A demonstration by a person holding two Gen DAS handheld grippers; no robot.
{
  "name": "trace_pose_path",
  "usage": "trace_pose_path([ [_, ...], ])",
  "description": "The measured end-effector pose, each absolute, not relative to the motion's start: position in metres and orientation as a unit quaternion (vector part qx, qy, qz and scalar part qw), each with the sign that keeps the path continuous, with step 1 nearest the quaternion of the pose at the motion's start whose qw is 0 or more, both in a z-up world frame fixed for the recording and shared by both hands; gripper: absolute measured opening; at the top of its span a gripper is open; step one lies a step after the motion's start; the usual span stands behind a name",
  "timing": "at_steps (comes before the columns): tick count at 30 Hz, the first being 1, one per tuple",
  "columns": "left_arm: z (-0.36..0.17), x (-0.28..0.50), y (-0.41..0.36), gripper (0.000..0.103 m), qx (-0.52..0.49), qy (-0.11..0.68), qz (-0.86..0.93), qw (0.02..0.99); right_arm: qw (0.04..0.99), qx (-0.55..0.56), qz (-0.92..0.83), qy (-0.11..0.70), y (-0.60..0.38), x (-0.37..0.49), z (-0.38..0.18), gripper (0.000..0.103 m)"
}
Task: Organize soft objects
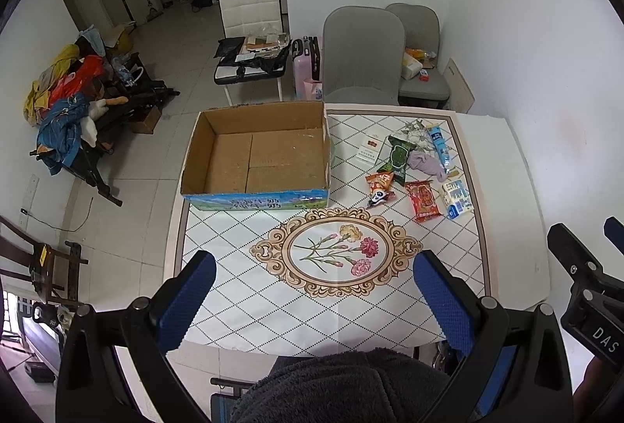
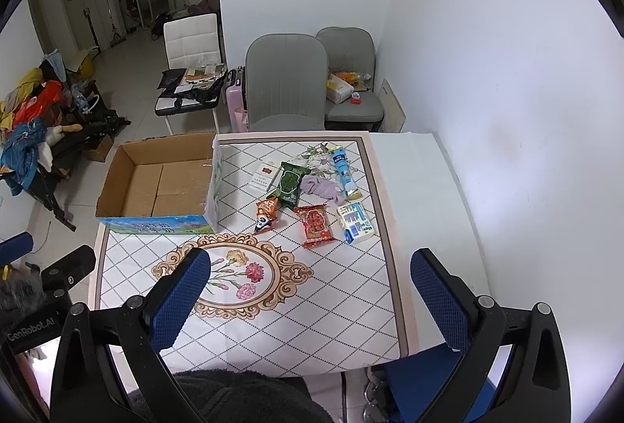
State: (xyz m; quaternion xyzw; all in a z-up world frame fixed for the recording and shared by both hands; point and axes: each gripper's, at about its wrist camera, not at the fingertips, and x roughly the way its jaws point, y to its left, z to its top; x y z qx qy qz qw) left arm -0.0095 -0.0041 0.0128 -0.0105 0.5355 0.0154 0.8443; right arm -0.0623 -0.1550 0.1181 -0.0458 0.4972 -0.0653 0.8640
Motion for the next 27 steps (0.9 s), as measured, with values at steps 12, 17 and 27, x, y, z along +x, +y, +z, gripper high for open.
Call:
trace_pose_path([
  [12,0.0175,-0.0092,-0.0008,0.103,-0.01,0.52,0.019,0.854,0.87,-0.044,-0.069,0.486,-0.1538,-0.0607,0.1225,0.103],
  [17,0.0175,-0.0096,-0.0006,0.103,-0.01,0.52,0.017,0.854,0.872,-0.044,-0.068,0.484,-0.1548,-0.0614,0.1219,0.103],
  [27,0.0183,-0.0086,-0.0009,0.103,-0.01,0.52,0.018,0.854,0.872,-0.043,-0.066,0.483,-0.1546,-0.0627,0.1252,0.103],
])
